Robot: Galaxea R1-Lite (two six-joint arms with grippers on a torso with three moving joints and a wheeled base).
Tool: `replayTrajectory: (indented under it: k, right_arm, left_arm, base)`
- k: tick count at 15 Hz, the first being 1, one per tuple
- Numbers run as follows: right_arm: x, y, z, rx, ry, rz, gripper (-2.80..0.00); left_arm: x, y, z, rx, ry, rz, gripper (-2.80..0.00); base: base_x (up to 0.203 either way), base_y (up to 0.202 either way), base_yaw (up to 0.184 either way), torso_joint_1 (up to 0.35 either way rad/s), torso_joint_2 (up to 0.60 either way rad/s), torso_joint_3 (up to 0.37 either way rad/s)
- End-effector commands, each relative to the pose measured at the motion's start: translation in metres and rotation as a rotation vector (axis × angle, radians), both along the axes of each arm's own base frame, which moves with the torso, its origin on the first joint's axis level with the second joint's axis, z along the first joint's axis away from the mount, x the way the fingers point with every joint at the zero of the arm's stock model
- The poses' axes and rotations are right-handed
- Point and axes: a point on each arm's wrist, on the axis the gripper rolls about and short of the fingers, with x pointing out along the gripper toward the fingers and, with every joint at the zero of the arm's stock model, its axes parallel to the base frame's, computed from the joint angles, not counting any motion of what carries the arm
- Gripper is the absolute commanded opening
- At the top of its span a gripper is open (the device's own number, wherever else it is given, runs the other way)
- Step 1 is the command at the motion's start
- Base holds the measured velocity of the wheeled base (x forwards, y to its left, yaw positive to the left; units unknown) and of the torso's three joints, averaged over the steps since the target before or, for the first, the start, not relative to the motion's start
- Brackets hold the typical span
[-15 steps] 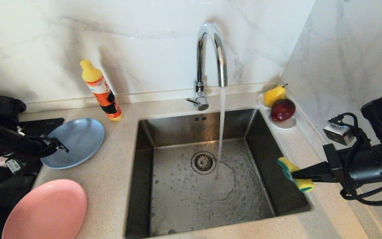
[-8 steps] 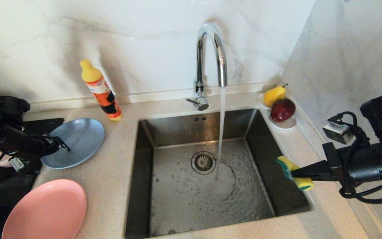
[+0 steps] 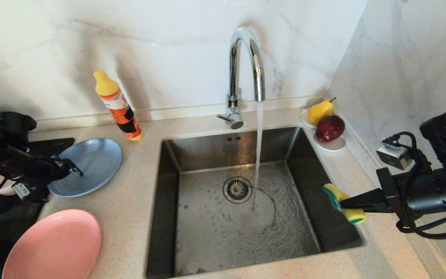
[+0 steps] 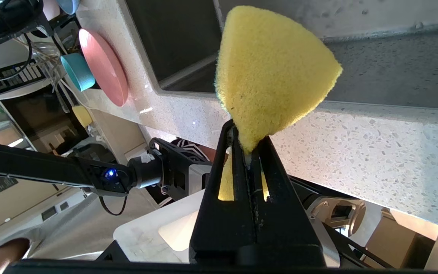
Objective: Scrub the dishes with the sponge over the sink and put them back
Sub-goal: Wash the plate
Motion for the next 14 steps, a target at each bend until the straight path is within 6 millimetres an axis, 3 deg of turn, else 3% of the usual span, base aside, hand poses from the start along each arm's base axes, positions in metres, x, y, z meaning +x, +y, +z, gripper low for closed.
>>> replayTrajectory:
  k: [1, 5, 6, 14]
  right_arm:
    - [0.0, 0.0, 0.0, 0.004, 0.004, 0.001, -2.8]
    - [0.004, 0.001, -0.004, 0.002, 0.019, 0.003, -2.8]
    - [0.004, 0.001, -0.003, 0.003, 0.016, 0.003, -2.8]
    - [0.01, 0.003, -0.006, 0.009, -0.005, 0.006, -2.8]
  left_arm:
    - [0.0, 0.0, -0.003, -0.006, 0.011, 0.003, 0.0]
    - [0.0, 0.0, -0.007, -0.011, 0.022, 0.004, 0.0]
    - [0.0, 0.0, -0.007, -0.01, 0.021, 0.003, -2.8]
    - [-0.003, 0.009, -0.008, 0.014, 0.036, 0.037, -2.8]
  base:
    - [0.0, 0.0, 0.0, 0.0, 0.0, 0.0]
    - [0.0, 0.0, 0.0, 0.0, 0.0, 0.0]
    - [0.0, 0.0, 0.0, 0.0, 0.0, 0.0]
    - [0.0, 0.0, 0.0, 0.0, 0.0, 0.0]
